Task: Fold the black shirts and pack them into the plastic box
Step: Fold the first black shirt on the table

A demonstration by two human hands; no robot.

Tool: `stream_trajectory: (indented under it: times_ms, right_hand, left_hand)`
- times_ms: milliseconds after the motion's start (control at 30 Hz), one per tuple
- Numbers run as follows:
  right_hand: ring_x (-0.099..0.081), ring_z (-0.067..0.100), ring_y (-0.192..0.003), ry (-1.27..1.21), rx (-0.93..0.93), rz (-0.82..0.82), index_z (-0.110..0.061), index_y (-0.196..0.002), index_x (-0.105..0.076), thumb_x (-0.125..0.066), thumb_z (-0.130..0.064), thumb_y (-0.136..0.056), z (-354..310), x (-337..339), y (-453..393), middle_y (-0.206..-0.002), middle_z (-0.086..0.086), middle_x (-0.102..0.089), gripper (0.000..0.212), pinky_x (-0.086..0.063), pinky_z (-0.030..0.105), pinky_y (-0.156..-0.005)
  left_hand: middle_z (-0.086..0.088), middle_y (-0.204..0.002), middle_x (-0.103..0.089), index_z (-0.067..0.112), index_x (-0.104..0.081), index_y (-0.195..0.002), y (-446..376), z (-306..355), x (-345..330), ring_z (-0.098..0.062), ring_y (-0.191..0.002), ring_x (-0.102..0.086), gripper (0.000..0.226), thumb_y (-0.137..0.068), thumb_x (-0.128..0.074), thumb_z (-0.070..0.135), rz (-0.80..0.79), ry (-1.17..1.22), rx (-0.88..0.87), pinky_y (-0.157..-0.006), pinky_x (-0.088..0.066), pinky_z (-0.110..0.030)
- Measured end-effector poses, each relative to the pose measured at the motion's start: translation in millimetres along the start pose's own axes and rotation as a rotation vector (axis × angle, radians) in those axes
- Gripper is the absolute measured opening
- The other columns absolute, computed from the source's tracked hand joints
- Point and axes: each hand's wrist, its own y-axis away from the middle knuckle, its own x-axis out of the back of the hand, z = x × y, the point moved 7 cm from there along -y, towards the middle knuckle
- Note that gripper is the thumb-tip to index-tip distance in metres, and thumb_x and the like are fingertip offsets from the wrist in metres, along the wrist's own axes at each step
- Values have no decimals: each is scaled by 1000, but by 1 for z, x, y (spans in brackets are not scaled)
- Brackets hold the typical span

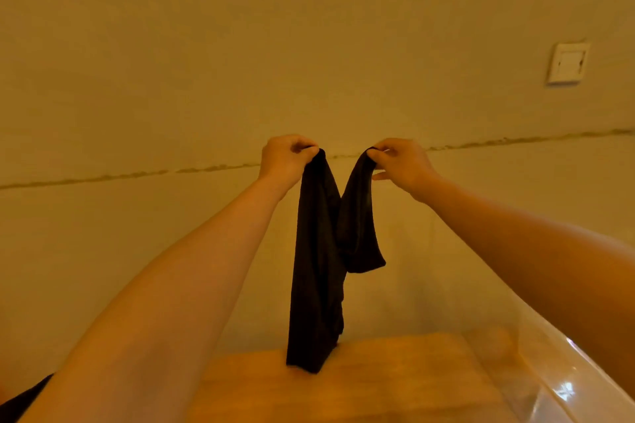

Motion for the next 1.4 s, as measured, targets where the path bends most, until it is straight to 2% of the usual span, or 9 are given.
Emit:
stream_trajectory:
  times_ms: [167, 233, 300, 400, 600, 867, 1167, 1300, 1400]
  right_hand:
    - [-67, 12, -86, -41, 181, 234, -12, -99, -66, -57, -16, -95, -48, 46, -25, -91, 2, -67, 11, -57, 21, -69]
    - [-66, 12, -86, 57, 224, 273, -13, -103, -67, -56, -21, -96, -54, 59, -22, -93, 0, -67, 16, -56, 23, -74]
    - [-60, 11, -88, 215, 233, 287, -14, -106, -68, -55, -26, -96, -51, 68, -12, -95, -4, -65, 20, -47, 20, -74]
    - [-54, 15, -87, 383, 176, 273, -11, -107, -68, -53, -26, -97, -35, 80, 6, -94, -2, -61, 24, -38, 24, -73]
    - [-55, 21, -91, 360, 3, 219, -10, -107, -67, -53, -25, -97, -1, 99, 49, -96, 4, -60, 23, -40, 30, -77]
    - [-52, 20, -94, 325, -152, 191, -6, -109, -66, -53, -23, -98, 27, 111, 89, -99, 6, -58, 25, -40, 31, -81]
    - [-51, 22, -88, 346, -104, 172, -8, -107, -64, -49, -25, -100, 17, 111, 99, -96, 8, -58, 24, -38, 33, -76]
    - [-54, 26, -94, 475, -119, 28, -6, -106, -65, -51, -19, -98, 26, 90, 109, -102, 10, -59, 20, -43, 37, -80]
    - [-58, 26, -100, 598, -83, -163, -9, -106, -68, -55, -17, -96, 36, 57, 123, -101, 6, -62, 18, -46, 38, -87]
  left_hand:
    - [1, -97, -71, 22, -71, -90, -30, 47, 37, -14, -96, -67, 10, -89, -67, 13, 171, 136, -165, -91, -53, -29]
    - [0, -92, -71, 20, -70, -87, -25, 49, 48, -14, -90, -69, 11, -90, -66, 11, 199, 184, -173, -84, -55, -25]
    - [0, -86, -70, 17, -69, -87, -14, 40, 58, -13, -81, -69, 10, -91, -63, 9, 217, 181, -133, -74, -57, -22]
    - [-2, -84, -67, 11, -68, -92, 6, 11, 77, -10, -70, -66, 7, -93, -61, 9, 263, 111, -27, -64, -56, -21]
    - [-5, -92, -65, 7, -67, -100, 59, -47, 110, -9, -69, -62, 10, -94, -60, 13, 314, 39, 178, -52, -53, -17]
    - [1, -79, -60, 6, -66, -99, 119, -95, 138, -9, -67, -59, 11, -95, -59, 13, 333, -14, 326, -46, -49, -16]
    - [0, -82, -62, 5, -67, -110, 137, -80, 158, -10, -66, -60, 20, -94, -61, 16, 372, 7, 227, -47, -52, -18]
    - [6, -80, -64, 15, -69, -100, 148, -44, 139, -5, -64, -56, 12, -93, -62, 21, 226, -118, 69, -55, -44, -15]
    - [9, -87, -66, 18, -71, -99, 160, -24, 111, -5, -77, -60, 12, -91, -65, 23, 51, -209, -9, -71, -44, -14]
